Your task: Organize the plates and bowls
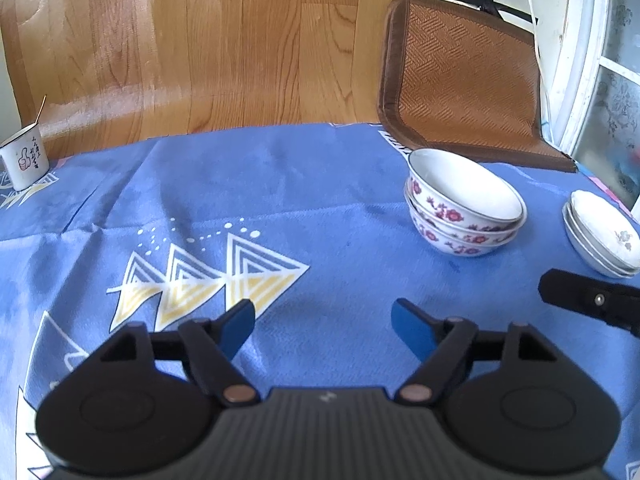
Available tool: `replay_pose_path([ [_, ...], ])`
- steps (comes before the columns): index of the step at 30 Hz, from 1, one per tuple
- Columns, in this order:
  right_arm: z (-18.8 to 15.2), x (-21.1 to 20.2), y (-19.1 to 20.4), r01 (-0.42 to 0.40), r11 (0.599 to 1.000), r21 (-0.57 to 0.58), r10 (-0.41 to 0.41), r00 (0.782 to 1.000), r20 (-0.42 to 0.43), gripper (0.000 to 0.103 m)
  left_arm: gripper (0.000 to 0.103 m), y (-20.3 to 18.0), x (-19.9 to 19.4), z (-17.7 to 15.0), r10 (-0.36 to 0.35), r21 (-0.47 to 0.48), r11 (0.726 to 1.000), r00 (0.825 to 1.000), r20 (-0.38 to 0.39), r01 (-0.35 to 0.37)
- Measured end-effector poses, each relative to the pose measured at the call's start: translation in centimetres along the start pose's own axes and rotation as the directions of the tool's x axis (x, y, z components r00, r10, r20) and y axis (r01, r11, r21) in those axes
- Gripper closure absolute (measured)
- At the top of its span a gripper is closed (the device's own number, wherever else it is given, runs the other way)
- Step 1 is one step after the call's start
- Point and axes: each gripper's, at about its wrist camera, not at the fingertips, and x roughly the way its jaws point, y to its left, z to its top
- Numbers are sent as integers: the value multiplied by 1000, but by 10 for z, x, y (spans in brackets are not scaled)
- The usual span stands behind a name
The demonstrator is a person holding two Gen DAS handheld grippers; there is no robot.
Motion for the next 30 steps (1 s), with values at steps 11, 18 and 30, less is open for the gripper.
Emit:
replay_pose_path([
  [11, 1, 0, -3, -7, 1000, 11, 7, 1000, 1, 67, 4, -5, -6, 3, 73, 39, 996, 996, 43, -75],
  [18, 1, -1, -5, -4, 1000, 23, 4, 1000, 3, 67, 0, -5, -10, 6, 96, 27, 995, 992, 78, -98],
  [30, 1, -4, -6, 1, 999, 35, -2, 1000, 23, 62, 0, -10, -22, 5, 112, 5, 994, 983, 148, -114],
])
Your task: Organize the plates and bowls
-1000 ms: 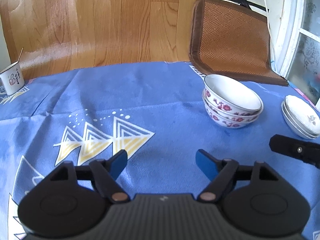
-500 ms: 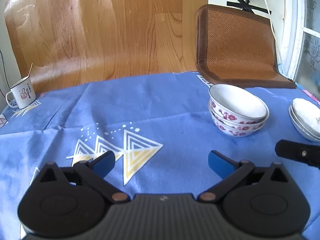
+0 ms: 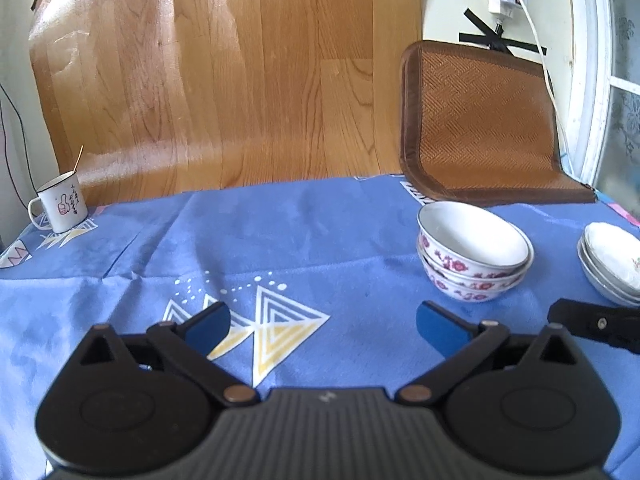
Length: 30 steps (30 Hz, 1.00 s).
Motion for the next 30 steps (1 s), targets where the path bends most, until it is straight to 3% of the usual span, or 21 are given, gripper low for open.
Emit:
replay_pose_path([
  [12, -1, 0, 1, 3, 1000, 8, -3, 1000, -4, 62, 0, 2, 4, 0, -31, -20, 999, 998, -53, 30],
  [30, -2, 2, 1, 8, 1000, 13, -8, 1000, -9, 60, 0, 6, 12, -6, 11, 8, 1000, 997, -76, -10],
])
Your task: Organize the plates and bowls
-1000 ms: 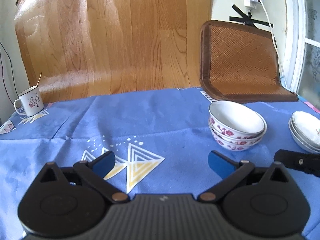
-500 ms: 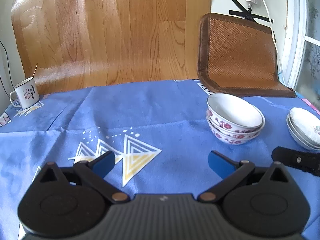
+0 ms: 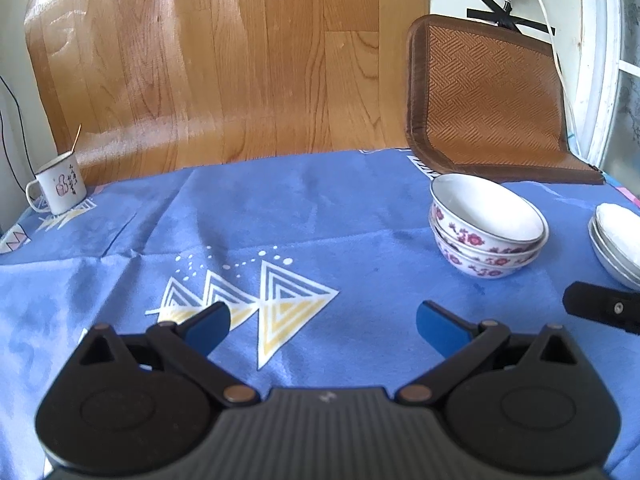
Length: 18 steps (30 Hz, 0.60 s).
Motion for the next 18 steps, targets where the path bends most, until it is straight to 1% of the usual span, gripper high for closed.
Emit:
replay_pose_path([
  [3, 0, 0, 0, 0, 1000, 0, 0, 1000, -1, 60, 0, -2, 0, -1, 10, 17, 1000, 1000, -2, -9],
  [11, 0, 0, 0, -1, 1000, 0, 1, 1000, -1, 60, 0, -4, -1, 0, 0, 32, 999, 1000, -21, 1],
  [18, 0, 0, -1, 1, 1000, 2, -1, 1000, 1, 60, 0, -1, 0, 1, -41, 16, 999, 998, -40, 42],
])
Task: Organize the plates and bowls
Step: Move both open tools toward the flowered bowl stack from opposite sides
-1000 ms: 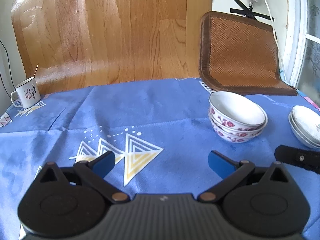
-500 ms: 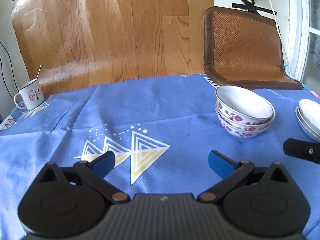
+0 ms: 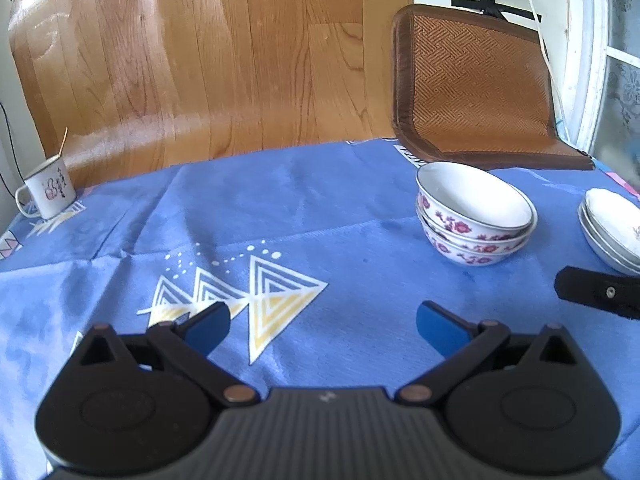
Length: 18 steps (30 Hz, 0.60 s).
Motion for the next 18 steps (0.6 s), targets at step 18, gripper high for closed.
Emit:
replay_pose_path([
  [18, 4, 0, -3, 6, 1000, -3, -6, 1000, 12, 60, 0, 6, 2, 14, -22, -2, 1000, 1000, 8, 22],
])
